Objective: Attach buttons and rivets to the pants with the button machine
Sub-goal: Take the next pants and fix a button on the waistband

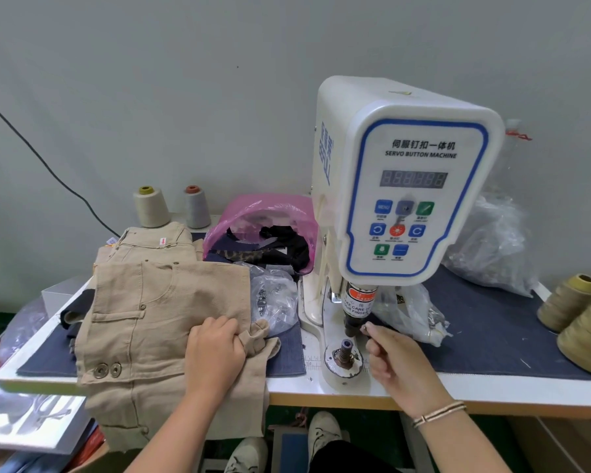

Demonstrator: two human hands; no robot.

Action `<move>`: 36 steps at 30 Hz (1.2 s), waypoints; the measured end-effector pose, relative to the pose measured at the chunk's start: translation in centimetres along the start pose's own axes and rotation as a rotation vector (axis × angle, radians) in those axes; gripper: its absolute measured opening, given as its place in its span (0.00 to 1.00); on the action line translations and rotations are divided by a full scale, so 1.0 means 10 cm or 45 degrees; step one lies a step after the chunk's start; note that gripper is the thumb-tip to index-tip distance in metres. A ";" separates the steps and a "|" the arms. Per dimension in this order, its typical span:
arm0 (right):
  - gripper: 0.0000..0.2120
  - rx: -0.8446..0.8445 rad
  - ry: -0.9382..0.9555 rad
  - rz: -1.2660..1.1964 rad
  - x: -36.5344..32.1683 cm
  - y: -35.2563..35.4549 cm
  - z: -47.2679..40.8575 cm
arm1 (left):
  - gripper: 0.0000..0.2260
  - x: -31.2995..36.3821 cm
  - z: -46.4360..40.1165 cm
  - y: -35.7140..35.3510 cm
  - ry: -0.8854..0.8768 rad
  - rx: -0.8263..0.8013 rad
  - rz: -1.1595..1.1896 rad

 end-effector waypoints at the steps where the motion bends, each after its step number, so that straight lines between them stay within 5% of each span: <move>1: 0.07 -0.026 -0.031 -0.050 0.05 -0.05 0.04 | 0.11 0.00 0.00 0.00 0.000 0.005 -0.004; 26: 0.08 0.100 -0.459 -0.901 0.15 -0.47 0.40 | 0.11 0.01 0.00 0.01 -0.016 0.045 0.018; 36: 0.07 0.112 -0.494 -1.020 0.11 -0.62 0.52 | 0.12 0.01 -0.01 0.01 -0.008 0.020 0.017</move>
Point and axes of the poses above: each hand's wrist, its own z-axis away from the middle knuckle, its own y-axis out of the back of the hand, x = y × z, the point moved 7 cm from there along -z, towards the middle knuckle, and after that the axes turned 9 degrees about y, right-handed, at the moved point
